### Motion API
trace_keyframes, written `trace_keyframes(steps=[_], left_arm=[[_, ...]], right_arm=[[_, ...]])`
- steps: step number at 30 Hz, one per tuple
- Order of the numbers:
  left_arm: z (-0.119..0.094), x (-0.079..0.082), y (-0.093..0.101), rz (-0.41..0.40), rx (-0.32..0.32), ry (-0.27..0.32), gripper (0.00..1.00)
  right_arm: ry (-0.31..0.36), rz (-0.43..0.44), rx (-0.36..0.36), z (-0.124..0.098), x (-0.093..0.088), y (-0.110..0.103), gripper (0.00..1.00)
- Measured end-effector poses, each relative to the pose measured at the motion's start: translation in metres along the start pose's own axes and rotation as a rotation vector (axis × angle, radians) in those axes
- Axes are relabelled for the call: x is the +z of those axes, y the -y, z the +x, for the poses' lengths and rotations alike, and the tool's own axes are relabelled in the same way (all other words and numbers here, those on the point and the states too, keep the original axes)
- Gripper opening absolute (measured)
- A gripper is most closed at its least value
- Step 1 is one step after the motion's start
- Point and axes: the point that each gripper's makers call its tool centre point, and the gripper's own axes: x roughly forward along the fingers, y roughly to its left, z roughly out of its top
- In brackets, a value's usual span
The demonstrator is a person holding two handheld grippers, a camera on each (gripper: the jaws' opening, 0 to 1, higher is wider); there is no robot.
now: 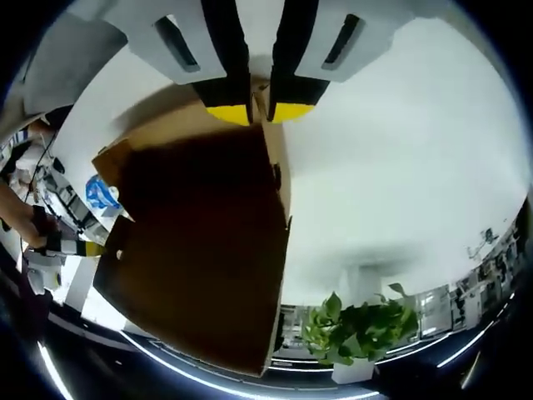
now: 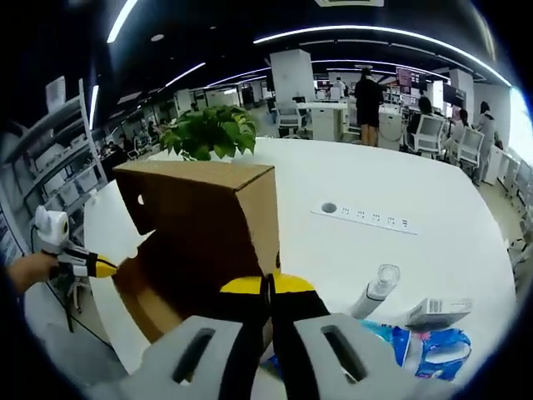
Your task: Operate the shoe box by opening the lid, removing the specified soft item, and placing it in the target area until the item is outside and the box remains undamaged.
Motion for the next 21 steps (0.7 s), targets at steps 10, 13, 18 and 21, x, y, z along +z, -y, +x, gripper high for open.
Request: trace_keyframes(steps=[10,13,18,21], left_arm=[[-0.006,0.023,0.006,0.049,0.006,0.052,0.1],[-0.009,0.029,0.006,0.058,0.007,0.069,0.11],[-0.017,0.04,0.004,0.077,0.02,0.102,0.12],[-0.022,0.047,0.001,0.085,0.029,0.123,0.13]], right_arm=[[0.0,-0.008,0.013,-0.008,-0.013,-0.007,0.01],[0.0,-0.016,0.015,-0.009,-0.018,-0.009,0.01],[0.001,-0.024,0.022,-0.012,-0.025,-0.012,0.02],[0.0,-0.033,0.024,-0.014,-0.029,-0.014,0.02]])
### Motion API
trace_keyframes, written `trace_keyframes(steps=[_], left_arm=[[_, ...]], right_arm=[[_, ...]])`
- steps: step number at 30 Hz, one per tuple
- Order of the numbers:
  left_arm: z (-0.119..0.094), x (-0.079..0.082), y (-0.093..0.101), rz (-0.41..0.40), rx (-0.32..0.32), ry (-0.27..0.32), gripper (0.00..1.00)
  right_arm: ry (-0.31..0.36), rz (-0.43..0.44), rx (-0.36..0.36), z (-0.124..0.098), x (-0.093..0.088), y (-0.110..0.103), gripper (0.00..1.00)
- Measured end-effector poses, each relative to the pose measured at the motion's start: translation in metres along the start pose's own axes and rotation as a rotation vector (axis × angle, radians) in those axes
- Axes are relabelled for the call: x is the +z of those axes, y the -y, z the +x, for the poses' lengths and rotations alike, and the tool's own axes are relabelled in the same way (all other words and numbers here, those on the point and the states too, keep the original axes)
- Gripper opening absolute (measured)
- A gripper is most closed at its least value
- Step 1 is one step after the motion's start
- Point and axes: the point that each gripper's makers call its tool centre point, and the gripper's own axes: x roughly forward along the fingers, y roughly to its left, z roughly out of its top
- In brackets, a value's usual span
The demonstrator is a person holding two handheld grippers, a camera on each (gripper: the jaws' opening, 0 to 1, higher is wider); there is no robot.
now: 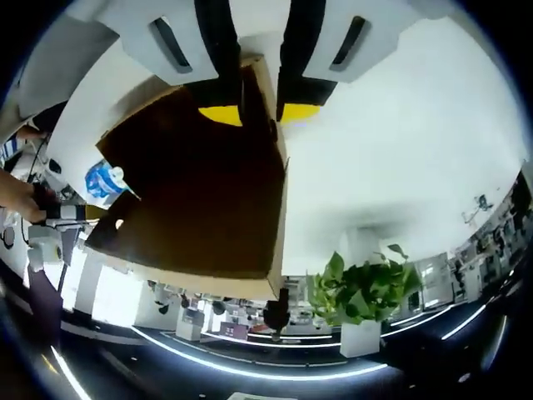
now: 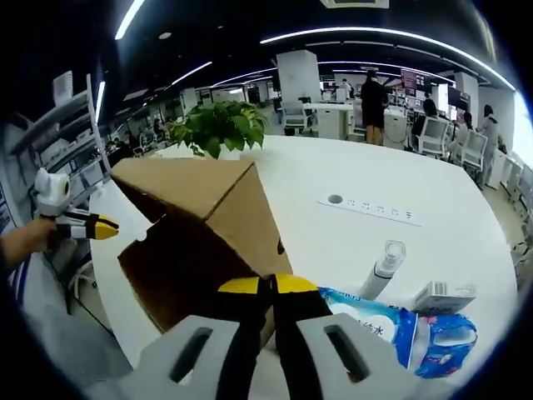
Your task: Operate the shoe box by opening the lid, removing the specified soft item, and placing it in the target area until the item is outside and the box remains undamaged.
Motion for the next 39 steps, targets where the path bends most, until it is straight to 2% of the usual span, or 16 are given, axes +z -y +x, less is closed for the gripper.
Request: trace_keyframes(steps=[6,12,20,25,29,33,39], left_arm=[[-0.009,0.012,-0.005,0.021,0.016,0.03,0.13],[-0.019,0.023,0.002,0.051,0.008,0.053,0.14],[-0.023,0.025,0.014,0.1,-0.019,0.067,0.17],[-0.023,0.018,0.024,0.173,-0.049,0.051,0.19],[-0.022,0.011,0.03,0.225,-0.063,0.034,0.21],[-0.023,0.004,0.033,0.236,-0.078,0.028,0.27],[-0.022,-0.008,0.034,0.243,-0.097,0.005,0.3]], right_arm=[[-0.004,-0.033,0.009,-0.005,-0.009,-0.007,0.04],[-0.002,-0.049,0.023,-0.01,-0.016,-0.01,0.04],[0.01,-0.106,0.062,-0.018,-0.024,-0.022,0.09],[0.009,-0.164,0.098,-0.021,-0.031,-0.031,0.14],[0.01,-0.179,0.124,-0.022,-0.037,-0.038,0.2],[0.004,-0.219,0.137,-0.023,-0.044,-0.041,0.23],[-0.012,-0.227,0.181,-0.024,-0.055,-0.05,0.31]])
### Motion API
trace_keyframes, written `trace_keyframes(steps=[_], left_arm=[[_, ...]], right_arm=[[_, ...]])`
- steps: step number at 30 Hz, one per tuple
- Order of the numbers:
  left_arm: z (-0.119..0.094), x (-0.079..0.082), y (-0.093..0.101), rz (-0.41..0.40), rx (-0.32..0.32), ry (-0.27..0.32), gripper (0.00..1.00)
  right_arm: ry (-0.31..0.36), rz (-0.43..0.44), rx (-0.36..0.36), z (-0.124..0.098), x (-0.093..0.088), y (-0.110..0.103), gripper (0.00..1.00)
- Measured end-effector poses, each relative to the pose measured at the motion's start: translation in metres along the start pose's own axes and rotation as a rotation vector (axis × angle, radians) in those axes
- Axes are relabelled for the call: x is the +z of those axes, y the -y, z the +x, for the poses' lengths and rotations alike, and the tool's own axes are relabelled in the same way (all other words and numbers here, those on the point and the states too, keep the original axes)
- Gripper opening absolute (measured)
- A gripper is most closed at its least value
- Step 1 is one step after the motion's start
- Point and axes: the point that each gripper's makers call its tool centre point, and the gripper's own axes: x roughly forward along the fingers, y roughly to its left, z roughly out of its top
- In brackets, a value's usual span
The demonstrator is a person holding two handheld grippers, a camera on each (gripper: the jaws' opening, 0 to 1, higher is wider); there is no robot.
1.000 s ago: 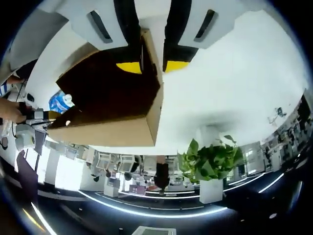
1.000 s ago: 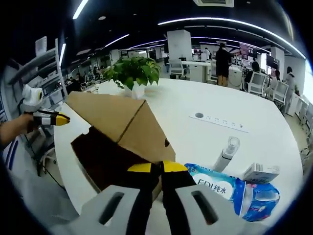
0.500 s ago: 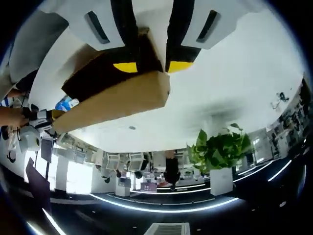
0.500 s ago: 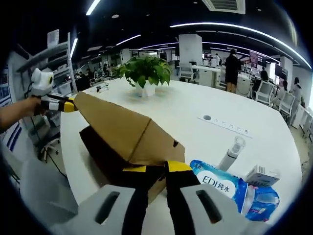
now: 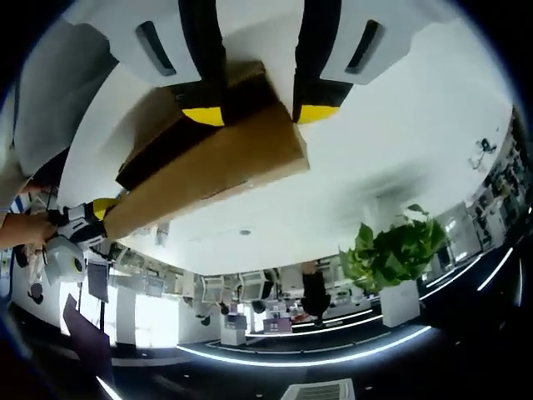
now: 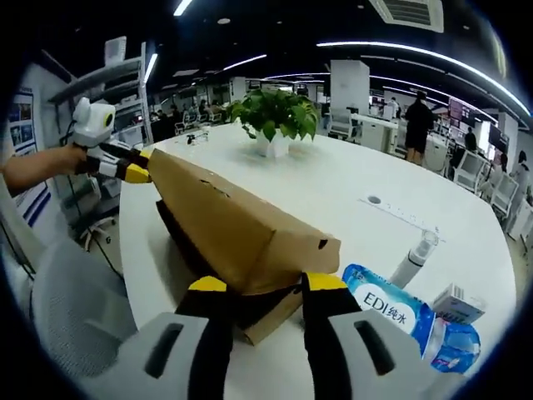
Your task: Operate the shoe box by opening the lid, removing the specified soft item, and placing it in the target area until the item is outside and the box remains undamaged.
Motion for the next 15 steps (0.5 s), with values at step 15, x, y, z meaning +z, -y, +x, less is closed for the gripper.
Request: trace_keyframes(steps=[15], left_arm=[[0.008,-0.031,0.011,-0.004,-0.043,-0.072,0.39]], right_arm=[[-0.025,0.009,0.063,0.003,-0.023,-0.017,0.41]])
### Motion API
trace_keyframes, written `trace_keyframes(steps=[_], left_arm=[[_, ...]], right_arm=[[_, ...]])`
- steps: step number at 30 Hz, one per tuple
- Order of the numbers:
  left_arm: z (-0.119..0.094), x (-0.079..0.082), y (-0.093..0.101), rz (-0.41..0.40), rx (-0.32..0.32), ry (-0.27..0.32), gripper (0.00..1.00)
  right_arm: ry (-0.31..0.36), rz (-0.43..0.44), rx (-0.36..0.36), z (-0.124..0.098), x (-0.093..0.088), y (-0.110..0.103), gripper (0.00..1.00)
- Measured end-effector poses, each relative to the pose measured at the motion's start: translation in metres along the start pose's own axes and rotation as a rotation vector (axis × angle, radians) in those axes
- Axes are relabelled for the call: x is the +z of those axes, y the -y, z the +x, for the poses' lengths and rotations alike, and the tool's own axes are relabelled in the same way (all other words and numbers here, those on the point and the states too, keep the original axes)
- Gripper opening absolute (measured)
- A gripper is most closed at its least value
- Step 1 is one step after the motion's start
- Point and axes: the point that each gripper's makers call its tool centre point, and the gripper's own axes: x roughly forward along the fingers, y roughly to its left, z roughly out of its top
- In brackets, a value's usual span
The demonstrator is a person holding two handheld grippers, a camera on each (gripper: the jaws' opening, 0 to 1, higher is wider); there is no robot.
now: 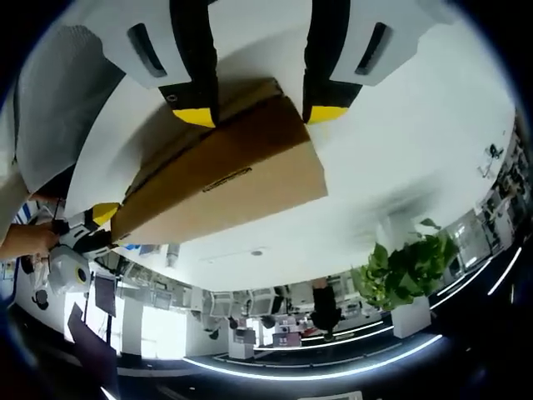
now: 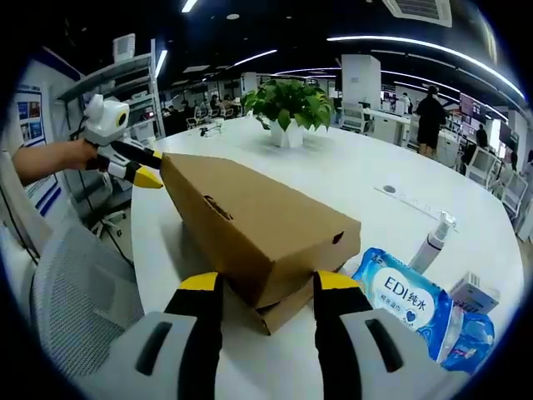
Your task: Operate the shoe box by opening the lid, removing the specified soft item, and placing it in the target area until the item is outside and the box remains undamaged.
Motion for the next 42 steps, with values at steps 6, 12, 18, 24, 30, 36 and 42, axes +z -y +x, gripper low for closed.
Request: trace_keyframes(steps=[6,12,18,24,30,36,42], left_arm=[[0.005,-0.007,0.003,-0.008,-0.011,-0.023,0.41],[0.009,-0.014,0.005,-0.022,-0.018,-0.04,0.42],[0.014,-0.019,0.006,-0.04,-0.023,-0.054,0.42],[0.019,-0.026,0.006,-0.057,-0.022,-0.073,0.41],[0.026,-0.036,-0.002,-0.09,-0.019,-0.094,0.37],[0.033,-0.042,-0.001,-0.094,-0.014,-0.114,0.37],[0.037,-0.044,-0.002,-0.098,-0.014,-0.134,0.37]], right_arm=[[-0.016,0.012,0.011,0.003,-0.006,-0.001,0.43],[-0.027,0.037,0.017,0.006,-0.011,-0.003,0.45],[-0.038,0.062,0.018,0.01,-0.016,-0.002,0.45],[-0.06,0.073,0.014,0.016,-0.023,-0.001,0.44],[-0.093,0.058,0.014,0.02,-0.031,-0.001,0.43],[-0.113,0.036,0.005,0.025,-0.037,0.0,0.42],[-0.119,0.031,0.002,0.026,-0.039,0.002,0.42]])
